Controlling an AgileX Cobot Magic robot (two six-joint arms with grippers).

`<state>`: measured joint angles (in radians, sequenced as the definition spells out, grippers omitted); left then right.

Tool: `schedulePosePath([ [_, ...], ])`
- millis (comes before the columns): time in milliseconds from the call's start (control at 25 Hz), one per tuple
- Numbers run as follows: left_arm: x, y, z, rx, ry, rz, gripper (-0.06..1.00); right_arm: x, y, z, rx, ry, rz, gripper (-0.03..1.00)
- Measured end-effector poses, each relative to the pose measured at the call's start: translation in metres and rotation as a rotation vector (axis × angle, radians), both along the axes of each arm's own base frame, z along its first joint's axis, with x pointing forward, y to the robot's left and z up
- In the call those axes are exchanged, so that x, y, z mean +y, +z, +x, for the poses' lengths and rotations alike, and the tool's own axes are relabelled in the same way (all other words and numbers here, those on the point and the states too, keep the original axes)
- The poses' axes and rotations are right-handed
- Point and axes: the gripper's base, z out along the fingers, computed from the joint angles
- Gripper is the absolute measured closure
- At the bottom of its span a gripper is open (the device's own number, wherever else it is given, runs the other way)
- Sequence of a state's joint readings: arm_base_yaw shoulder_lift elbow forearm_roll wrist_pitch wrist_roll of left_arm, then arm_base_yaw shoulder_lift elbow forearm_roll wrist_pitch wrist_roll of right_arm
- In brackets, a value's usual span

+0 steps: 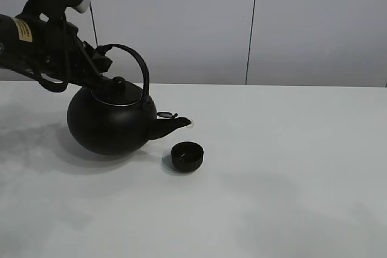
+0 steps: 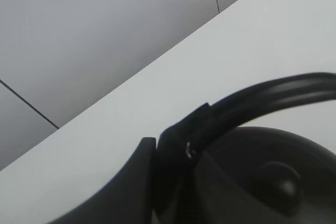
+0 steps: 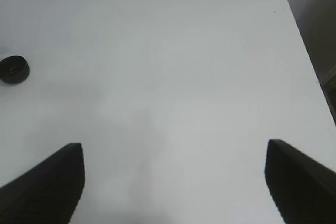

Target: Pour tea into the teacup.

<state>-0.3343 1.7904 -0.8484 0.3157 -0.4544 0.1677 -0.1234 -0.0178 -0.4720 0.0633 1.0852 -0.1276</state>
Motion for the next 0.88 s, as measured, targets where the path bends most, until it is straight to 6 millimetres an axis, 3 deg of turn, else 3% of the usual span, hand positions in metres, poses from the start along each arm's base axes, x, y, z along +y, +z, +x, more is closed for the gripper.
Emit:
schedulePosePath([
  [880, -0.0001, -0.0005, 0.0000, -0.005, -0.016, 0.038, 0.83, 0.0000, 0.0001, 0.0000, -0.001, 0.000, 0.000, 0.33],
])
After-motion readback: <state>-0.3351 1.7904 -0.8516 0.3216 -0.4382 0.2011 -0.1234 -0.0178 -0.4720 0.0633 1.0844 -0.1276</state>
